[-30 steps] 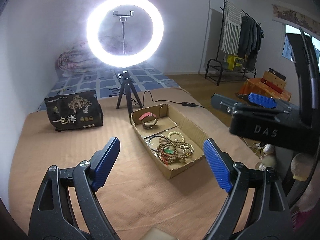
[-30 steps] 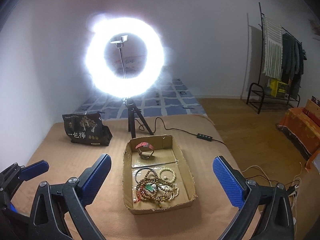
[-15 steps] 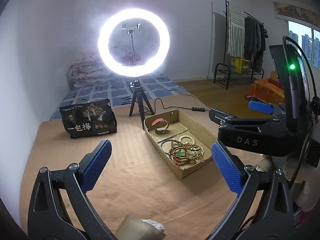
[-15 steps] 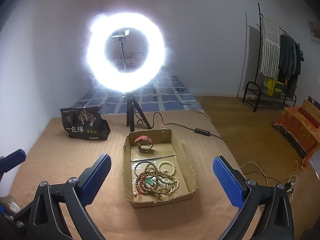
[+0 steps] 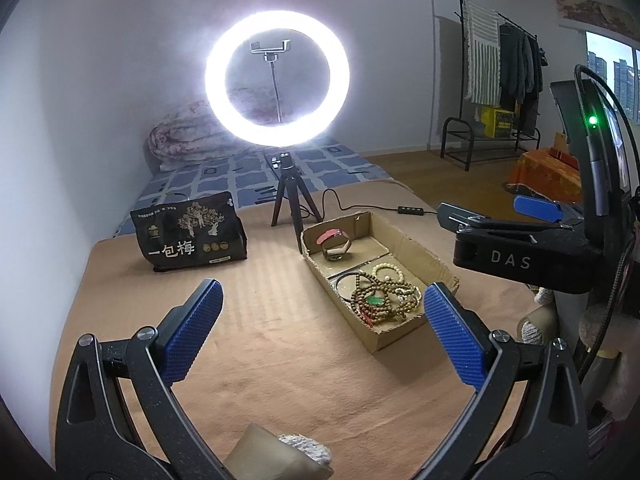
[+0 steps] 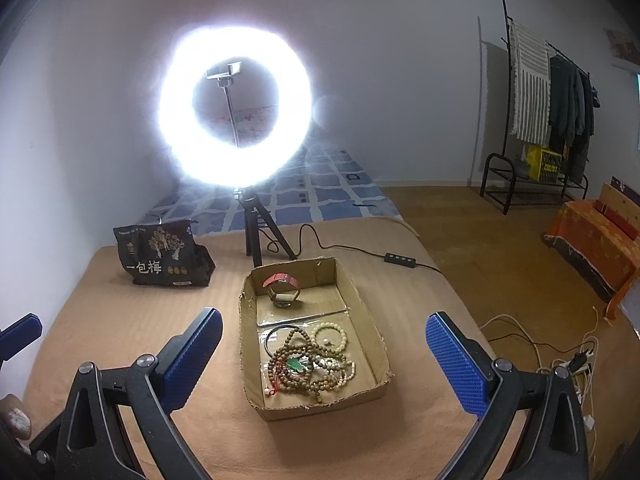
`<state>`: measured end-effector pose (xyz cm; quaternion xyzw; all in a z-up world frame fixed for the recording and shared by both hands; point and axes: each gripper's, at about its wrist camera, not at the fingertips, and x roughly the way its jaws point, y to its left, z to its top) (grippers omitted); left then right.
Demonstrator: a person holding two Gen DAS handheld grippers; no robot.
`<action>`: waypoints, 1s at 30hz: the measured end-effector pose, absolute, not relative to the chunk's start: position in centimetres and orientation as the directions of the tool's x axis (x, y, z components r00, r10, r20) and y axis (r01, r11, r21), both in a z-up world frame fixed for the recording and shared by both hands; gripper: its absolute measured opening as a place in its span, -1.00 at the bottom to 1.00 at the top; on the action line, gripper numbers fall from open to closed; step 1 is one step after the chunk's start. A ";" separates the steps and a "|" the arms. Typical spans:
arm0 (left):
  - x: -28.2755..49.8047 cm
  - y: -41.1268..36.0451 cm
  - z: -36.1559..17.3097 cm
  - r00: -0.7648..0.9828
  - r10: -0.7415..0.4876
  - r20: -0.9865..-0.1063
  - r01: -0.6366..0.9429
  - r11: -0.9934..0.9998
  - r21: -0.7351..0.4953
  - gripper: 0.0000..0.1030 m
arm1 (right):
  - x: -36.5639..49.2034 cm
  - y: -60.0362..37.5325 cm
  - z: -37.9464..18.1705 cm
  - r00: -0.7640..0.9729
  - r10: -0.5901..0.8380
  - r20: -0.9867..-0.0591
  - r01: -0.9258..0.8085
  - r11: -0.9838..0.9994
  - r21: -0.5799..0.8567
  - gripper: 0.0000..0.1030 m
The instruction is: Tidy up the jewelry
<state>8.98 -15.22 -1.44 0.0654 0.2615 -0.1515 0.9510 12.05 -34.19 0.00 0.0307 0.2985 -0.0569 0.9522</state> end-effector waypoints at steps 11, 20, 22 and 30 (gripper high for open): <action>8.9 -15.4 -1.4 0.826 -0.236 -0.511 0.312 0.948 0.066 0.99 | 12.2 -34.1 -0.2 0.810 -0.089 -0.580 0.127 0.992 0.024 0.99; 8.9 -15.3 -1.3 0.829 -0.233 -0.508 0.309 0.949 0.069 0.99 | 12.2 -34.1 -0.4 0.806 -0.092 -0.585 0.127 0.992 0.018 0.99; 8.9 -15.3 -1.3 0.830 -0.232 -0.508 0.309 0.948 0.070 0.99 | 12.2 -34.2 -0.5 0.805 -0.094 -0.585 0.129 0.992 0.018 0.99; 8.9 -15.4 -1.3 0.831 -0.230 -0.507 0.308 0.948 0.075 0.99 | 12.1 -34.5 -0.6 0.804 -0.101 -0.586 0.136 0.991 0.016 0.99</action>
